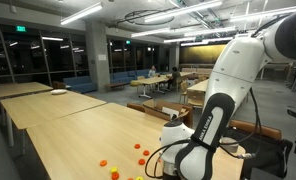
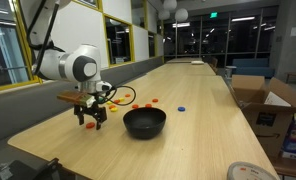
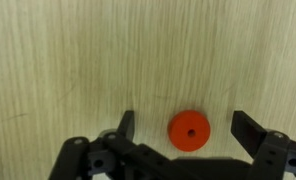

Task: Put the circles inside the black bowl.

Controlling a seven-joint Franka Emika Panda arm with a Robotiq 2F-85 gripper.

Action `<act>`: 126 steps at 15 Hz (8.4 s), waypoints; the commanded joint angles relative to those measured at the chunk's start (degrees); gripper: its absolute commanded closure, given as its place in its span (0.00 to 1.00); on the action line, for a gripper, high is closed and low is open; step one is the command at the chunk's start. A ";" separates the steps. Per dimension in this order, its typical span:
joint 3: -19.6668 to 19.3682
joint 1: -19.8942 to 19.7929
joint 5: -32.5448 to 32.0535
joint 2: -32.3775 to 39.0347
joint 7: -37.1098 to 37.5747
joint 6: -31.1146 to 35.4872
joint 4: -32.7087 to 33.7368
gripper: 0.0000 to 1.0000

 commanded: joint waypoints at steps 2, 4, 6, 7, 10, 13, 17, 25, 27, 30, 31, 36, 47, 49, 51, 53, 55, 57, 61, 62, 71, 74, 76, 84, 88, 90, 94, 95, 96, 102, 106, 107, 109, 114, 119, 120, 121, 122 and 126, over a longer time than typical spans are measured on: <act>-6.05 7.41 -5.02 -0.51 7.43 5.29 -2.11 0.00; -10.95 12.68 -9.20 -0.37 12.81 6.57 -2.42 0.00; -16.74 18.81 -14.01 0.02 18.70 6.47 -2.02 0.00; -18.55 20.81 -15.64 0.21 20.81 6.16 -1.65 0.00; -20.35 23.26 -16.80 0.08 23.46 5.23 -1.30 0.00; -20.16 22.90 -15.53 -0.70 22.87 4.80 -1.63 0.00; -18.72 20.48 -14.08 -2.27 21.33 4.79 -2.44 0.00; -11.70 11.87 -9.58 -3.20 16.51 2.05 -2.11 0.00; -8.32 8.66 -7.04 -3.09 13.19 -0.33 -1.73 0.00; -5.09 5.67 -4.23 -2.80 9.70 -2.98 -1.19 0.00; -4.55 5.15 -3.84 -2.78 9.13 -3.45 -1.05 0.00; -4.29 4.84 -4.37 -2.62 8.79 -2.90 -0.48 0.00; -4.55 4.98 -4.65 -1.87 8.45 -2.32 0.67 0.34; -4.60 5.03 -4.67 -1.80 8.52 -2.33 0.80 0.51; -4.65 4.94 -4.64 -1.75 8.55 -2.45 1.11 0.65; -4.70 4.79 -4.61 -1.71 8.58 -2.57 1.37 0.80; -4.64 4.59 -4.45 -2.05 8.49 -2.76 1.69 0.80; -6.12 5.14 -5.36 -3.27 10.07 -1.80 0.94 0.79; -12.81 6.59 -8.88 -8.27 16.26 1.58 -1.43 0.80; -14.35 6.49 -9.71 -9.68 17.36 2.15 -1.97 0.80; -36.38 12.90 -42.00 -16.18 48.69 -1.17 -1.70 0.80; -34.92 10.97 -37.72 -16.42 44.61 -4.40 -2.85 0.80; -26.01 2.93 -32.26 -16.37 38.66 -6.51 -3.24 0.80; -17.43 -5.15 -18.00 -14.52 25.85 -10.10 -0.52 0.12; -15.24 -5.25 -16.39 -14.68 22.17 -8.79 0.54 0.00; -13.30 -4.37 -15.92 -14.42 19.81 -8.54 1.57 0.00; -9.20 -3.09 -14.44 -11.80 14.80 -8.97 5.07 0.00; -8.33 -2.98 -13.78 -10.69 12.83 -9.15 6.31 0.00; -7.68 -2.92 -13.40 -9.36 10.78 -9.50 7.71 0.00; -6.13 -3.70 -11.38 0.88 -1.59 -9.92 16.91 0.00; -6.18 -3.43 -12.00 6.39 -6.16 -11.33 22.73 0.00; -5.89 -3.55 -11.74 7.53 -7.23 -11.60 23.93 0.00; -4.94 -3.89 -11.07 9.28 -9.46 -12.67 26.11 0.00; -3.27 -3.82 -10.12 12.70 -12.54 -15.37 30.36 0.00; -2.80 -3.41 -10.41 15.53 -13.60 -17.19 33.30 0.00; -2.74 -3.38 -10.41 16.08 -13.78 -17.73 33.96 0.00; -2.78 -3.25 -10.51 16.72 -13.83 -18.15 34.60 0.00; -2.83 -3.10 -10.62 17.26 -13.86 -18.41 35.27 0.00; -2.94 -2.74 -10.81 18.41 -13.91 -19.78 37.32 0.00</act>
